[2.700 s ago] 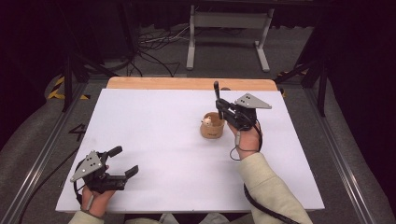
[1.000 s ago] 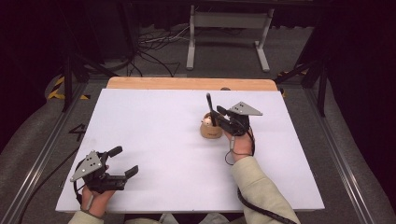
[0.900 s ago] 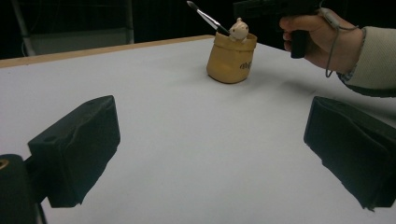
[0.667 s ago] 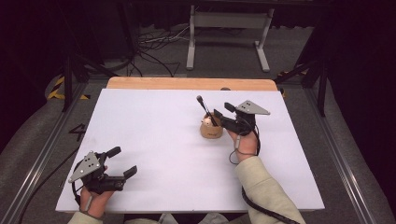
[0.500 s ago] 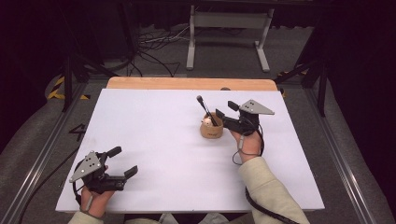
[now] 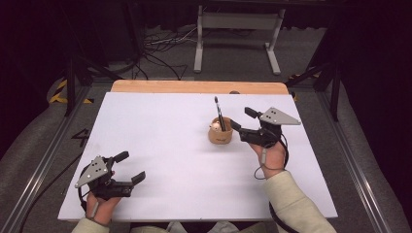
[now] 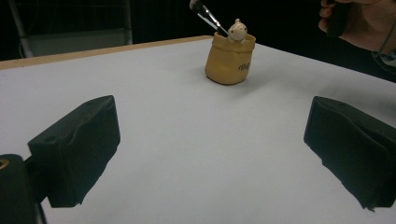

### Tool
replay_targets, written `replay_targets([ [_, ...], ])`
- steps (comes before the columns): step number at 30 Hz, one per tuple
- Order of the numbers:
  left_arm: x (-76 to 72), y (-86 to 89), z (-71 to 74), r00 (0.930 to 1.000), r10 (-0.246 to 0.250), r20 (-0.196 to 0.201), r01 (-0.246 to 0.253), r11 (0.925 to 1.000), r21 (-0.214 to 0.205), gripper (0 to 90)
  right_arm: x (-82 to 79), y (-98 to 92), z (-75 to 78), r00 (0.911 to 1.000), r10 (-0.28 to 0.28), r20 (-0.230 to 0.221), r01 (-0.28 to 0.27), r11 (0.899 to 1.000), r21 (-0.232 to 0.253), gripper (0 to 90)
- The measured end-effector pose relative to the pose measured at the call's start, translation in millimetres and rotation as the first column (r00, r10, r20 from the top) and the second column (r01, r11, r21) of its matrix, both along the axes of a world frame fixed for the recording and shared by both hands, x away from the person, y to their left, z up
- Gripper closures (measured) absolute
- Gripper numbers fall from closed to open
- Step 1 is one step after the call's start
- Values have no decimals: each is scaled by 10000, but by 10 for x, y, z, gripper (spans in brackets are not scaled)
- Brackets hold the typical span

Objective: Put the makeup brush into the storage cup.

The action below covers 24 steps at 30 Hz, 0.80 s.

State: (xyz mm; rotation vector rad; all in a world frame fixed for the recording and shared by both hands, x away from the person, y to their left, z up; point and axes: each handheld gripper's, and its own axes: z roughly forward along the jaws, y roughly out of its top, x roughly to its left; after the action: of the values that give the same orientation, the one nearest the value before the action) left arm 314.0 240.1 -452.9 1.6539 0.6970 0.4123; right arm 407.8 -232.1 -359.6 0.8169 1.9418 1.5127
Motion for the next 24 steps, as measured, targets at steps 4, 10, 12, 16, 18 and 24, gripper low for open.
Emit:
replay_targets([
  [4,-4,-2,4,10000,-17,-3,17,10000,33,42,-140,-114,50,9997,180,160,-179,9998,-73,210],
  [10,-17,-10,29,9999,-79,76,77,9998,191,41,-262,-273,73,9991,393,136,-392,9992,-81,73],
  [12,-17,-12,37,9998,-51,208,47,9998,218,41,-319,-333,74,9993,359,113,-359,9993,-68,48],
  [16,-22,-19,41,9998,-85,200,81,9997,221,40,-438,-457,54,9987,492,98,-491,9987,-105,24],
  [18,-26,-19,43,9998,-73,182,69,9998,212,40,-492,-521,35,9990,431,97,-429,9989,-212,13],
  [24,-26,-13,53,9996,-65,285,58,9997,232,38,-637,-691,-81,9982,529,273,-526,9985,-136,0],
])
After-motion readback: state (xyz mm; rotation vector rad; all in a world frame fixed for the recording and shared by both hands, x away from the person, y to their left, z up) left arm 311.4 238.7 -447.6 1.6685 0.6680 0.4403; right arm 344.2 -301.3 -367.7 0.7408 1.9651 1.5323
